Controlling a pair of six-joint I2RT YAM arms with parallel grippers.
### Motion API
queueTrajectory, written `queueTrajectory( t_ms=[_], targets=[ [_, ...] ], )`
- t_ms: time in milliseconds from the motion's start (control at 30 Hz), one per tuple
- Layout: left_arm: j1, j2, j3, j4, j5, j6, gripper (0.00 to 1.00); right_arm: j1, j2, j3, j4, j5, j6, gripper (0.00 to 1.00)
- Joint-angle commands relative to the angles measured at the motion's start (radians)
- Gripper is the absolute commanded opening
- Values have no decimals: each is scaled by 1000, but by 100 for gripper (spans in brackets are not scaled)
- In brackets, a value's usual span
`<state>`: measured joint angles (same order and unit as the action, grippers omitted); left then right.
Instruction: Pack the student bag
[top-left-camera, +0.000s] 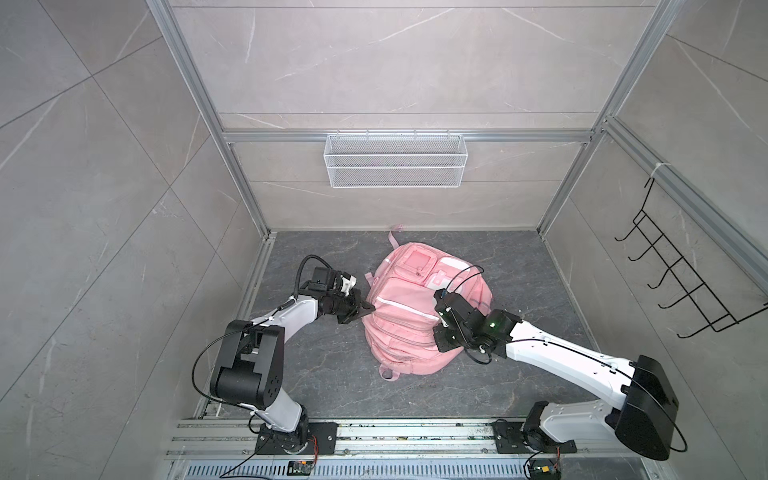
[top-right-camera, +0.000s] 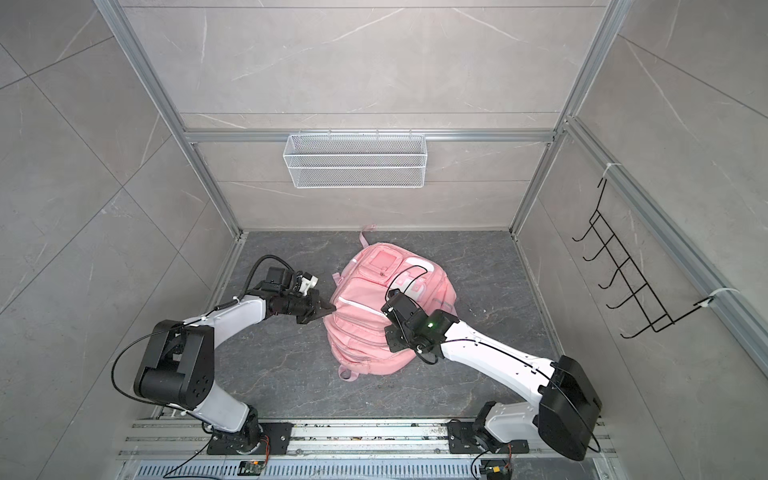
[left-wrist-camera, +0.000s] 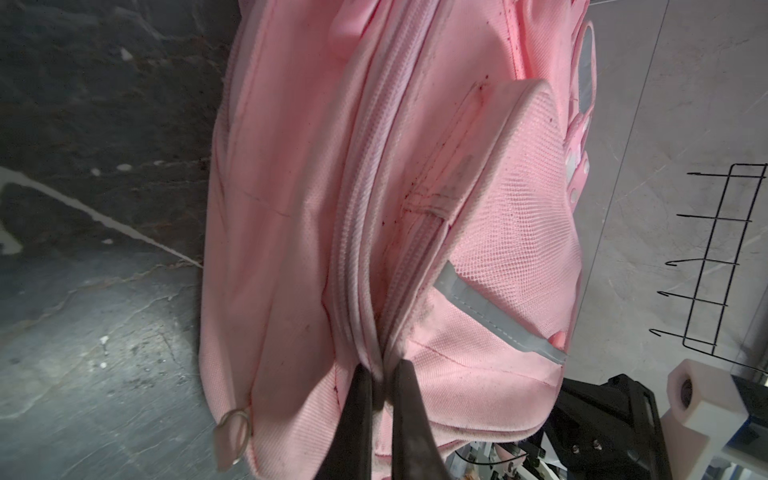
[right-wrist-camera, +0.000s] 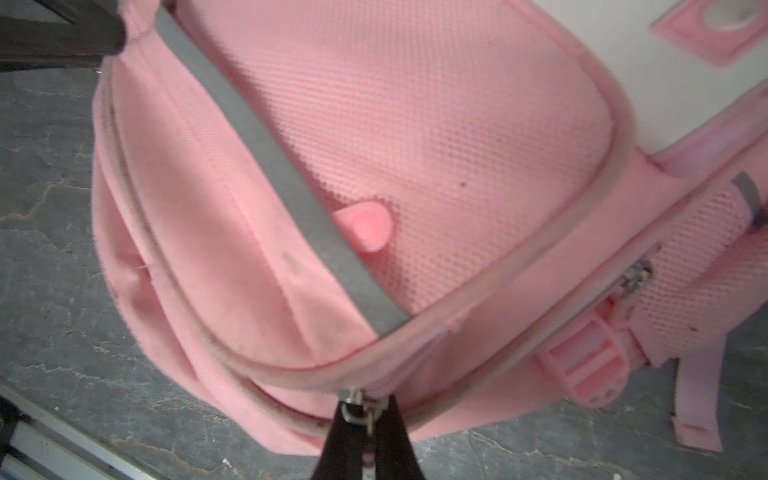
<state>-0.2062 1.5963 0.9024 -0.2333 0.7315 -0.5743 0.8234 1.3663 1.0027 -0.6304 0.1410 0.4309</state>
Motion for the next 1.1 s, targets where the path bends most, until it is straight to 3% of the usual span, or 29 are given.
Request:
queueTrajectory(
  t_ms=[0,133,300,400,433,567,600,633,667,700,733,900,1067],
  targets=[
    [65,7,8,-50,-155,121,0,-72,96,69,-43,83,-89,0],
    [66,10,0,-75,-175,172,0,-101,216,165,-28,81,-191,0],
    [65,-18,-7,-87,-184,190,0,-155,238,190,-7,36,-219,0],
    [64,-64,14,-122,-157,200,0,-157,187,181,12,-19,-219,11],
    [62,-95,27,-149,-152,209,3,-158,150,165,24,-20,-207,21],
    [62,-259,46,-233,-181,226,53,-158,-36,64,98,29,-146,58],
    [62,-294,44,-255,-196,228,61,-159,-77,47,103,56,-134,69],
    [62,-334,43,-283,-214,236,70,-160,-115,32,103,86,-128,94],
    [62,-372,38,-312,-234,240,76,-161,-146,23,100,116,-123,100],
    [63,-403,33,-338,-258,245,78,-164,-168,16,97,142,-121,100],
    [63,-436,27,-376,-289,255,88,-168,-191,7,93,178,-120,100],
    [63,-550,-29,-450,-506,224,99,-212,-263,-64,111,372,-56,100],
    [63,-654,-112,-381,-620,99,100,-353,-366,-233,218,516,96,100]
  ],
)
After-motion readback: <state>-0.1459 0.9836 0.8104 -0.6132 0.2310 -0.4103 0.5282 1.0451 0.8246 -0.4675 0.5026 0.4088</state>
